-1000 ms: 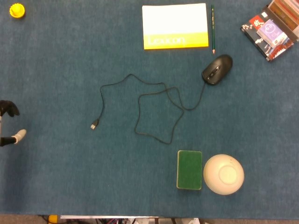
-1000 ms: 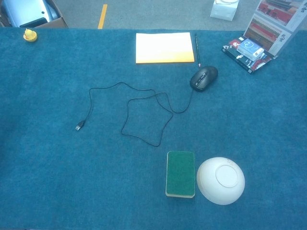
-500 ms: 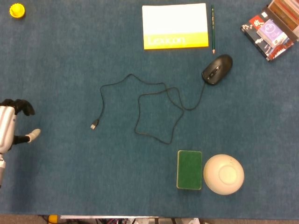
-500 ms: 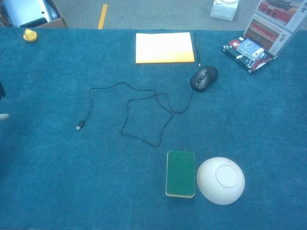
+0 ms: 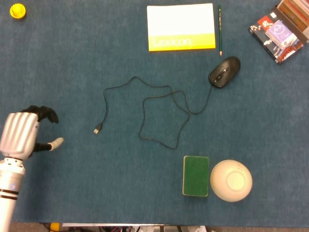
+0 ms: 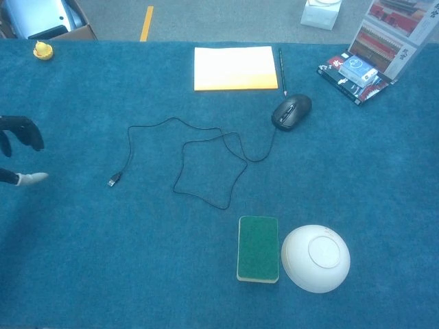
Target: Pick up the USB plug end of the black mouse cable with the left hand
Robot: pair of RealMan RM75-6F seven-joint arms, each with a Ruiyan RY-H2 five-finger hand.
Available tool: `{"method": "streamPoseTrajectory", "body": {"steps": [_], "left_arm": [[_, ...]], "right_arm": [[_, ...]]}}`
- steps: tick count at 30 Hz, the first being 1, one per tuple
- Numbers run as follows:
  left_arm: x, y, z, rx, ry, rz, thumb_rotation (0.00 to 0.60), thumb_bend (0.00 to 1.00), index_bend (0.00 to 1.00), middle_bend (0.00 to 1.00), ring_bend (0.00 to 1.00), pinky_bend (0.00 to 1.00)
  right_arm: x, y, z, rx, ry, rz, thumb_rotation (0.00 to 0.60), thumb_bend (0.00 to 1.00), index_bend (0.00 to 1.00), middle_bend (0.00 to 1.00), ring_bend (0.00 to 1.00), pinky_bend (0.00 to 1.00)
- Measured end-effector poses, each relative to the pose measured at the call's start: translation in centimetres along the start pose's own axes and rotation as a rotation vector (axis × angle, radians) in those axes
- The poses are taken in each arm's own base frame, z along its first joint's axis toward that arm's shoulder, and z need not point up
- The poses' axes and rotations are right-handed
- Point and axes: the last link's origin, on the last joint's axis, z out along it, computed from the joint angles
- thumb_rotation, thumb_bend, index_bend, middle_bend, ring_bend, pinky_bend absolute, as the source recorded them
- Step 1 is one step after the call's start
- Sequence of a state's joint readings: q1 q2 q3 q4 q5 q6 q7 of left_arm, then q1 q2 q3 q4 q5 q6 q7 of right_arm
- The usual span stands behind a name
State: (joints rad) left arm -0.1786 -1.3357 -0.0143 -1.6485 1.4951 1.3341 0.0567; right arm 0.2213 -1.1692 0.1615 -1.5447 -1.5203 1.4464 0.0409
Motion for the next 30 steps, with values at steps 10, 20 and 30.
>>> {"method": "streamPoseTrajectory", "body": {"steps": [10,20,30], "left_arm": [[-2.3,1.8,1.5,-0.056,-0.023,-0.046,0.600,0.06,0.51,0.37,0.34,0.42],[-4.2,1.9,3.3,-0.083,0.003,0.018,0.600,0.06,0.51,0.21,0.21,0.25],[-6.0,1.9,5.2,-0.121,0.044,0.136,0.600,0.06,0.51,0.20,0.20,0.24]], "right_arm": [[0.3,-0.1,0.5,0.001,0.012,0.002,0.600,0.48,0.65,0.44,0.37,0.43],[0.0,0.2,0.6,-0.002,0.006,0.004,0.600,0.48,0.65,0.44,0.37,0.43],[-0.5,0.6,0.5,-0.016,0.001,0.017,0.600,0.48,0.65,0.44,0.37,0.43]]}}
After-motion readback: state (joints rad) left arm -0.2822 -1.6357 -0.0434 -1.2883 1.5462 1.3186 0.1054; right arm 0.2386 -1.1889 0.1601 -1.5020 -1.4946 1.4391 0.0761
